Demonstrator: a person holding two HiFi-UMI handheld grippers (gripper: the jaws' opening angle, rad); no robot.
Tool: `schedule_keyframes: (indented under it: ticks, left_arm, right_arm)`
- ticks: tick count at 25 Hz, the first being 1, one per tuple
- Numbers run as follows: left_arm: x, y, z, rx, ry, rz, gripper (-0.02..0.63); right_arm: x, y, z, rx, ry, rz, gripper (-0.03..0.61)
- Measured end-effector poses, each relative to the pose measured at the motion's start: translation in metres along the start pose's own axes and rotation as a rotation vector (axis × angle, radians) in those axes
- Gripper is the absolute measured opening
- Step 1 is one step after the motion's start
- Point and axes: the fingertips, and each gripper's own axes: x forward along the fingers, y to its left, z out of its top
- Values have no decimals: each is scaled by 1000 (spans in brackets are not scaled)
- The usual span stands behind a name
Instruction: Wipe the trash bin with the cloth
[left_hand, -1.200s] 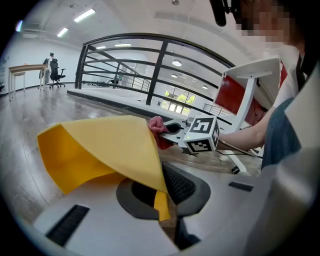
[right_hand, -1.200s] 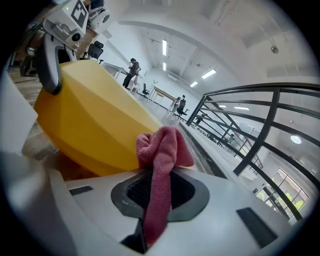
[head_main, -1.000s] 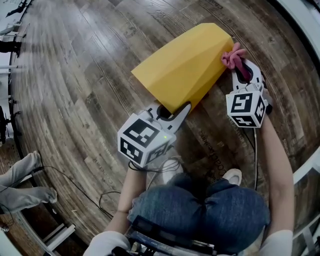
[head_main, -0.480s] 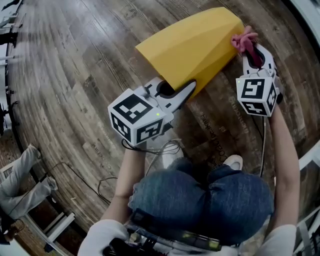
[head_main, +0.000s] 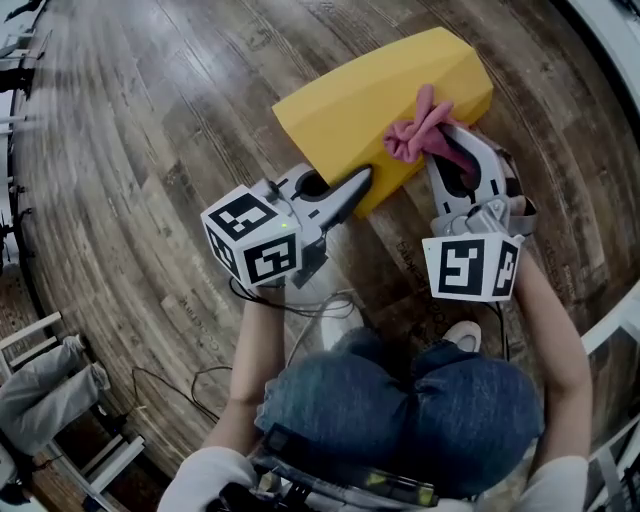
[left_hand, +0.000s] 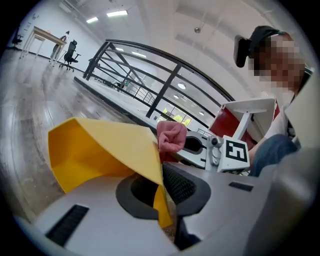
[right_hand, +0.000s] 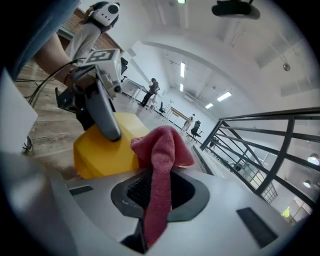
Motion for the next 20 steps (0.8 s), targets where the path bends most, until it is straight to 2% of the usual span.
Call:
schedule_keyframes:
  ticks: [2, 5, 7, 9, 13, 16, 19, 20]
  left_arm:
    - [0, 0, 1, 28, 5, 12, 18]
    - [-2, -1, -1, 49, -2, 12, 25]
    - [-6, -4, -1, 59, -14, 6, 119]
    - [-9, -4, -6, 91, 0, 31, 140]
    - [2, -1, -38, 195, 143, 97, 141]
    - [10, -1, -43, 205, 153, 127, 141]
    - [13, -2, -43, 195, 150, 126, 136]
    - [13, -4, -43, 190, 151, 118, 108]
  right_arm:
    - [1, 17, 11, -47, -27, 37, 51]
    - [6, 25, 14, -77, -35, 48, 51]
    - [8, 24, 13, -62, -28, 51, 51]
    - [9, 23, 12, -63, -24, 52, 51]
    - [6, 23, 17, -69, -46, 49, 51]
    - [-3, 32, 37, -108, -119, 61, 51]
    - [-8, 50, 49, -213, -176, 90, 51]
    - [-8, 56, 48, -247, -178, 96, 51]
